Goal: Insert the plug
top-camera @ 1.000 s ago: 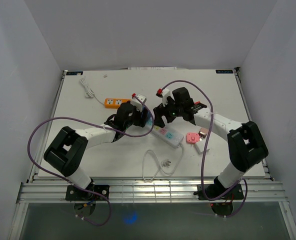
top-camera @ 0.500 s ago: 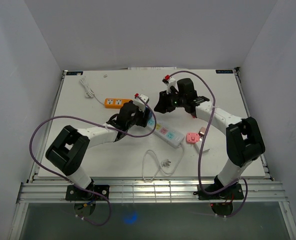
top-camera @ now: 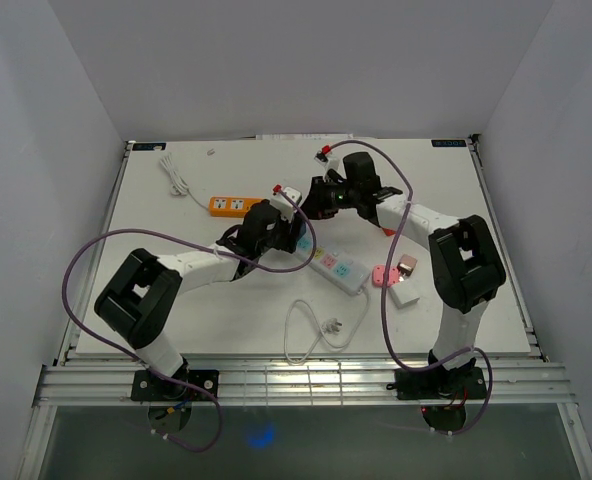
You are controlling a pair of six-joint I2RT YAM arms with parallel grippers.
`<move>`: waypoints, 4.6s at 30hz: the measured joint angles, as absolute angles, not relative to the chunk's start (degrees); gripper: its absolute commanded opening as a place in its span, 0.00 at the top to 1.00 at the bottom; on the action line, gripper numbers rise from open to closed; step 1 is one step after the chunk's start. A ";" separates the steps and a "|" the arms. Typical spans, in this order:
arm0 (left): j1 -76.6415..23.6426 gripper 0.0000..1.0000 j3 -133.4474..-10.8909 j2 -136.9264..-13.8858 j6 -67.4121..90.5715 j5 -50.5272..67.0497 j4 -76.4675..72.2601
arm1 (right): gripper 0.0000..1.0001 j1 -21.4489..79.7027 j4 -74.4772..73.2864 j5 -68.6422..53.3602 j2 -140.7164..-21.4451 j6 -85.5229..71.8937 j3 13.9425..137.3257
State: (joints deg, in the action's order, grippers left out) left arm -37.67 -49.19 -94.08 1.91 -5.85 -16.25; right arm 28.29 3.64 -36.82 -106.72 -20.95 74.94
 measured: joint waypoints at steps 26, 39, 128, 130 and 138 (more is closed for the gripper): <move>-37.67 1.00 -52.99 -96.75 3.01 -5.80 -14.00 | 0.92 28.18 -0.54 -34.59 -109.45 -23.81 81.19; -37.89 1.00 -52.12 -97.71 4.01 -6.15 -14.66 | 0.92 28.01 6.28 -37.23 -110.04 -26.33 72.01; -38.00 0.30 -46.92 -93.23 16.93 -4.71 -12.91 | 0.35 25.67 -17.80 -6.24 -69.23 -20.60 36.82; -38.00 0.35 -47.81 -94.61 17.12 -5.56 -12.64 | 0.36 25.67 -16.32 -6.63 -70.59 -20.67 36.82; -36.53 0.42 -54.41 -100.66 17.61 -5.80 -10.50 | 0.38 25.89 -12.29 -8.97 -79.13 -21.02 38.89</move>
State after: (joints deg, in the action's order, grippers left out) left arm -36.53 -54.41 -100.66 17.61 -5.80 -10.50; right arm 25.89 -12.29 -8.97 -79.13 -21.02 38.89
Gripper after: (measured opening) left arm 0.583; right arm 0.625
